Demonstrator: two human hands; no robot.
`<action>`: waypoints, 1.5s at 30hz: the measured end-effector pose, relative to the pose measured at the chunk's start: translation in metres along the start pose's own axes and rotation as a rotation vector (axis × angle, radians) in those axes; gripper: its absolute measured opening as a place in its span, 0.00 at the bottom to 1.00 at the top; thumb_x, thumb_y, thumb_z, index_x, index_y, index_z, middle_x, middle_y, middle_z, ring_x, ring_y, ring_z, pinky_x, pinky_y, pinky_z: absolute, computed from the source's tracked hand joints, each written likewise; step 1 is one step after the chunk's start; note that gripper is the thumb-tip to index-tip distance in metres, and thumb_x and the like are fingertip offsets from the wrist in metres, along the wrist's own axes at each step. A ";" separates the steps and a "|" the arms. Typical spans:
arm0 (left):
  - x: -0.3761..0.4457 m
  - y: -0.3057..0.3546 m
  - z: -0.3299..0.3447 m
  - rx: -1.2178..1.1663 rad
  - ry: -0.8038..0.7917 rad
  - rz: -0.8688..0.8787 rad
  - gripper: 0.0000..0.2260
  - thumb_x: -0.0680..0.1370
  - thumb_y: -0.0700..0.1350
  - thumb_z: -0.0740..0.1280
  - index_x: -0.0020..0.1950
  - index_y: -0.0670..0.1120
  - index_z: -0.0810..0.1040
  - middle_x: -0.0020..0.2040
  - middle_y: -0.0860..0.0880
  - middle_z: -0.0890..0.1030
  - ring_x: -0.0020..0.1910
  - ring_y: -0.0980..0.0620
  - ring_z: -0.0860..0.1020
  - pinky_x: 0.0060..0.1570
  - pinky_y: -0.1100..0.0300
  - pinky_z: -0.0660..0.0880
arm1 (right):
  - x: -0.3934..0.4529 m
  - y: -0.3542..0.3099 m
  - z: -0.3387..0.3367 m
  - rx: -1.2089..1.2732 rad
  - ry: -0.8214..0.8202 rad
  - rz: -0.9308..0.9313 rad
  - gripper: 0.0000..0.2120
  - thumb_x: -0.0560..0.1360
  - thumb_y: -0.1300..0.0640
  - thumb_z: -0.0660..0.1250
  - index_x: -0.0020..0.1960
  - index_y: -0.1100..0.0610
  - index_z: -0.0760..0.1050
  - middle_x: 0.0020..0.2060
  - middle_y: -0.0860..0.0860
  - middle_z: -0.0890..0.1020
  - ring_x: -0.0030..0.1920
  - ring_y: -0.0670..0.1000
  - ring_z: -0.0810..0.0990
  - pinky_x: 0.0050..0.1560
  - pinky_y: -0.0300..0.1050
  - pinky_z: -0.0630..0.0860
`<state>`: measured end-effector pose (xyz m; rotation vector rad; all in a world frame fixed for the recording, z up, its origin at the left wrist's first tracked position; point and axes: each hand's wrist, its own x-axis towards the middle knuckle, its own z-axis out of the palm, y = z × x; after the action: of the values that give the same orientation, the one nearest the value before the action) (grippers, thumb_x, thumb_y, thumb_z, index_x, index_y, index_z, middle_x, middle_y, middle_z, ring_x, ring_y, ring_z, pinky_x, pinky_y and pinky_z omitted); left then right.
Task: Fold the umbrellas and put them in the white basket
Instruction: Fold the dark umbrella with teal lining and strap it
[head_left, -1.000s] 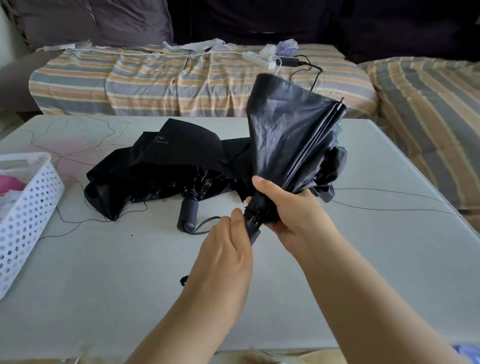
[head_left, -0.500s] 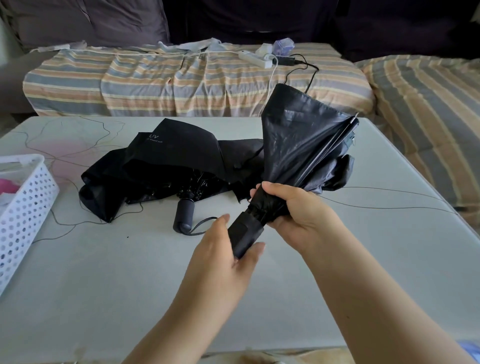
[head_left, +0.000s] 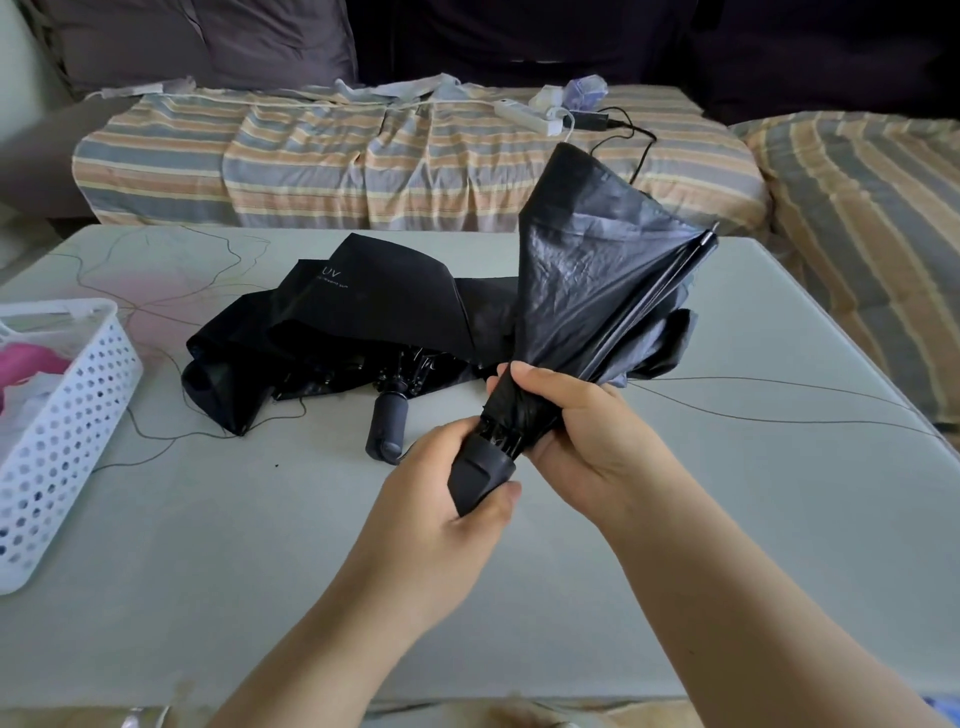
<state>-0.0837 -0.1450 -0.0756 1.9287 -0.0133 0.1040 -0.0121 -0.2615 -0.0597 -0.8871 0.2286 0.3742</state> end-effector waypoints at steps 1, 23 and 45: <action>0.000 -0.001 0.000 0.032 0.003 0.032 0.14 0.74 0.42 0.69 0.51 0.60 0.73 0.40 0.58 0.77 0.38 0.62 0.75 0.34 0.74 0.67 | 0.000 0.000 0.001 -0.019 0.017 -0.002 0.03 0.74 0.68 0.67 0.48 0.66 0.76 0.37 0.56 0.80 0.37 0.50 0.82 0.37 0.41 0.81; -0.002 0.001 -0.004 0.204 0.131 -0.074 0.11 0.70 0.51 0.72 0.43 0.49 0.73 0.30 0.52 0.73 0.28 0.59 0.71 0.28 0.67 0.66 | 0.002 0.003 0.003 -0.104 -0.072 -0.204 0.09 0.75 0.69 0.63 0.39 0.59 0.70 0.29 0.51 0.72 0.34 0.50 0.72 0.40 0.45 0.72; 0.003 -0.013 -0.006 0.918 0.423 0.572 0.24 0.62 0.39 0.79 0.48 0.42 0.68 0.30 0.48 0.71 0.25 0.48 0.71 0.22 0.61 0.64 | -0.010 -0.001 0.009 0.206 -0.127 -0.116 0.07 0.62 0.69 0.72 0.35 0.58 0.81 0.33 0.51 0.81 0.34 0.46 0.81 0.45 0.40 0.79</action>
<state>-0.0800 -0.1344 -0.0855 2.7148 -0.2763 1.0512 -0.0202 -0.2573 -0.0497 -0.6674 0.0965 0.2922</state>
